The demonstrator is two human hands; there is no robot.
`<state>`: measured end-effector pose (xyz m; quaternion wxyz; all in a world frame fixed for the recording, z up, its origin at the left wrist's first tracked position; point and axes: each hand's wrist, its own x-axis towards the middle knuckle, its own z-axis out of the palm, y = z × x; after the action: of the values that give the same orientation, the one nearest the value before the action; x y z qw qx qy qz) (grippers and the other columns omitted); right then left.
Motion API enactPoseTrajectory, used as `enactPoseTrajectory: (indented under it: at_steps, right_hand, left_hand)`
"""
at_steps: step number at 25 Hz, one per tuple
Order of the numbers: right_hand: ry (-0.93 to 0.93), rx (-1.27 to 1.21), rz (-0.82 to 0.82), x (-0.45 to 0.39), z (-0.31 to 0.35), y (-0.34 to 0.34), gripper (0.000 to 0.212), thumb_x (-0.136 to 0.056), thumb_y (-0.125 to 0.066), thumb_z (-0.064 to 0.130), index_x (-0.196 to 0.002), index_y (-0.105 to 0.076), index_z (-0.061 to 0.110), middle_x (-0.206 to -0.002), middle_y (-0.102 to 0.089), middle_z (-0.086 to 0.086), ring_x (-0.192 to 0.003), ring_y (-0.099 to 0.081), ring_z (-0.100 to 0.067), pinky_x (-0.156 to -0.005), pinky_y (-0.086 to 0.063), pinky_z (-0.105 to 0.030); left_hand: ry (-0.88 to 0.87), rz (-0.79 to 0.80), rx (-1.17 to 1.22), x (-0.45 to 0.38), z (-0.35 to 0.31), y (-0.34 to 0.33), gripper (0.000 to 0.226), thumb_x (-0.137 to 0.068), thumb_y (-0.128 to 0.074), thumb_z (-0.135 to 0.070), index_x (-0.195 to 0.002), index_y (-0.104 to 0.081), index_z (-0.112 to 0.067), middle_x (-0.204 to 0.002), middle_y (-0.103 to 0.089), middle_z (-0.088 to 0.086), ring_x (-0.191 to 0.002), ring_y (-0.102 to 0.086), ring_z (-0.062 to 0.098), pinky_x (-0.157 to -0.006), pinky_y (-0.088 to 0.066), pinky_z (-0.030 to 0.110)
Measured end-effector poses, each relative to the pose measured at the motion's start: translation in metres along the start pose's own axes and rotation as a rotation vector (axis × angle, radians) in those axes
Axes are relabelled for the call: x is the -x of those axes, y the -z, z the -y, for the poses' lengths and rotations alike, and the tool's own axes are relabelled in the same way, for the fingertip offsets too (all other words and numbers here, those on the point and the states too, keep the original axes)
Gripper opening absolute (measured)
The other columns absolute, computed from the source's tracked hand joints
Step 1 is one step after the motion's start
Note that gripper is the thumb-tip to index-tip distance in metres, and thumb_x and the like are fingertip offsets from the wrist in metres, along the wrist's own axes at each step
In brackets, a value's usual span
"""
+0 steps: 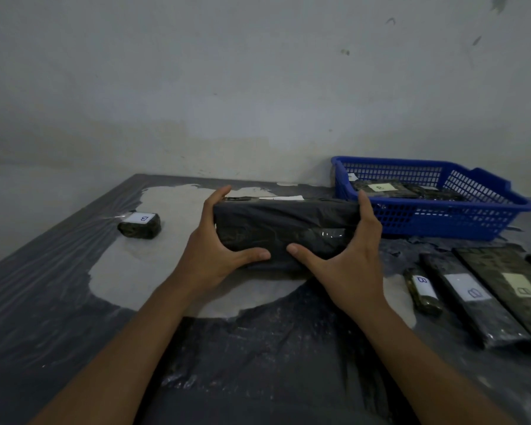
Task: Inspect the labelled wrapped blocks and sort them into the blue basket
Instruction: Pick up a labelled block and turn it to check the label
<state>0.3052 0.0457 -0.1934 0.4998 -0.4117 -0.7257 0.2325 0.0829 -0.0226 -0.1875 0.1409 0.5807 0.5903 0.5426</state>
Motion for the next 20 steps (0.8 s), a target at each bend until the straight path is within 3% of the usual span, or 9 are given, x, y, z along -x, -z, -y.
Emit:
enactPoseTrajectory:
  at_steps: [2,6,10,12,14,15,17,18,20]
  right_hand:
    - [0.027,-0.009,0.085,-0.001,-0.006,0.009,0.135,-0.059,-0.086,0.064,-0.159,0.004,0.048,-0.163,-0.013,0.020,-0.137,-0.021,0.009,-0.112,-0.026,-0.024]
    - [0.003,-0.079,0.161,-0.007,-0.017,0.019,0.133,-0.065,-0.091,0.051,-0.157,0.005,0.056,-0.154,-0.014,0.033,-0.140,-0.022,0.010,-0.113,-0.027,-0.020]
    - [-0.033,-0.173,0.170,-0.011,-0.026,0.021,0.123,-0.076,-0.087,0.042,-0.160,0.002,0.051,-0.145,-0.023,0.041,-0.129,-0.034,0.023,-0.098,-0.030,0.005]
    - [-0.094,-0.315,0.108,-0.015,-0.031,0.016,0.110,-0.081,-0.078,0.054,-0.161,-0.003,0.047,-0.147,-0.032,0.034,-0.129,-0.041,0.019,-0.104,-0.038,-0.005]
    - [-0.247,-0.503,0.042,-0.021,-0.034,0.012,0.100,-0.083,-0.066,0.073,-0.162,-0.016,0.038,-0.151,-0.044,0.017,-0.136,-0.048,-0.003,-0.115,-0.041,-0.030]
    - [-0.328,-0.586,0.051,-0.024,-0.034,0.010,0.095,-0.084,-0.059,0.077,-0.161,-0.028,0.032,-0.149,-0.050,0.012,-0.136,-0.052,-0.008,-0.117,-0.042,-0.036]
    - [-0.370,-0.709,0.150,-0.023,-0.030,0.011,0.074,-0.090,-0.050,0.073,-0.148,-0.051,0.028,-0.140,-0.064,0.009,-0.127,-0.062,-0.008,-0.111,-0.050,-0.030]
    - [-0.367,-0.722,0.195,-0.022,-0.027,0.011,0.072,-0.089,-0.051,0.073,-0.146,-0.054,0.028,-0.139,-0.065,0.007,-0.126,-0.064,-0.009,-0.109,-0.051,-0.030]
    - [-0.328,-0.670,0.199,-0.019,-0.026,0.009,0.097,-0.075,-0.066,0.082,-0.154,-0.043,0.032,-0.148,-0.058,0.001,-0.132,-0.060,-0.014,-0.113,-0.048,-0.040]
  left_hand:
    - [0.007,0.045,0.021,0.000,0.001,0.005,0.119,-0.055,-0.094,-0.036,-0.149,-0.023,-0.048,-0.132,-0.034,-0.043,-0.110,-0.045,-0.033,-0.087,-0.041,-0.003]
    - [0.024,0.093,0.079,-0.002,0.006,0.013,0.115,-0.059,-0.092,-0.032,-0.153,-0.027,-0.044,-0.135,-0.038,-0.040,-0.113,-0.046,-0.031,-0.091,-0.044,0.001]
    - [0.039,0.089,0.143,-0.003,0.010,0.015,0.107,-0.066,-0.085,-0.030,-0.157,-0.029,-0.038,-0.139,-0.041,-0.036,-0.117,-0.049,-0.026,-0.096,-0.049,0.010]
    - [0.040,0.068,0.179,-0.004,0.013,0.015,0.103,-0.069,-0.083,-0.033,-0.157,-0.029,-0.037,-0.145,-0.046,-0.025,-0.129,-0.050,-0.012,-0.100,-0.052,0.018]
    - [0.057,0.031,0.230,-0.004,0.016,0.014,0.093,-0.074,-0.079,-0.034,-0.155,-0.034,-0.036,-0.150,-0.049,-0.010,-0.136,-0.051,0.005,-0.099,-0.055,0.025]
    - [0.061,0.013,0.237,-0.004,0.017,0.015,0.086,-0.077,-0.077,-0.036,-0.153,-0.036,-0.033,-0.149,-0.051,-0.006,-0.136,-0.052,0.009,-0.100,-0.055,0.027]
    - [0.074,-0.004,0.222,-0.004,0.018,0.015,0.076,-0.083,-0.070,-0.041,-0.151,-0.039,-0.027,-0.143,-0.057,-0.006,-0.131,-0.057,0.010,-0.105,-0.053,0.032]
    - [0.084,-0.006,0.227,-0.004,0.018,0.014,0.072,-0.085,-0.067,-0.042,-0.150,-0.040,-0.027,-0.140,-0.059,-0.007,-0.128,-0.060,0.009,-0.106,-0.053,0.034]
    - [0.104,-0.023,0.206,-0.003,0.018,0.012,0.067,-0.089,-0.063,-0.044,-0.150,-0.041,-0.027,-0.136,-0.059,-0.013,-0.121,-0.062,0.002,-0.107,-0.052,0.035]
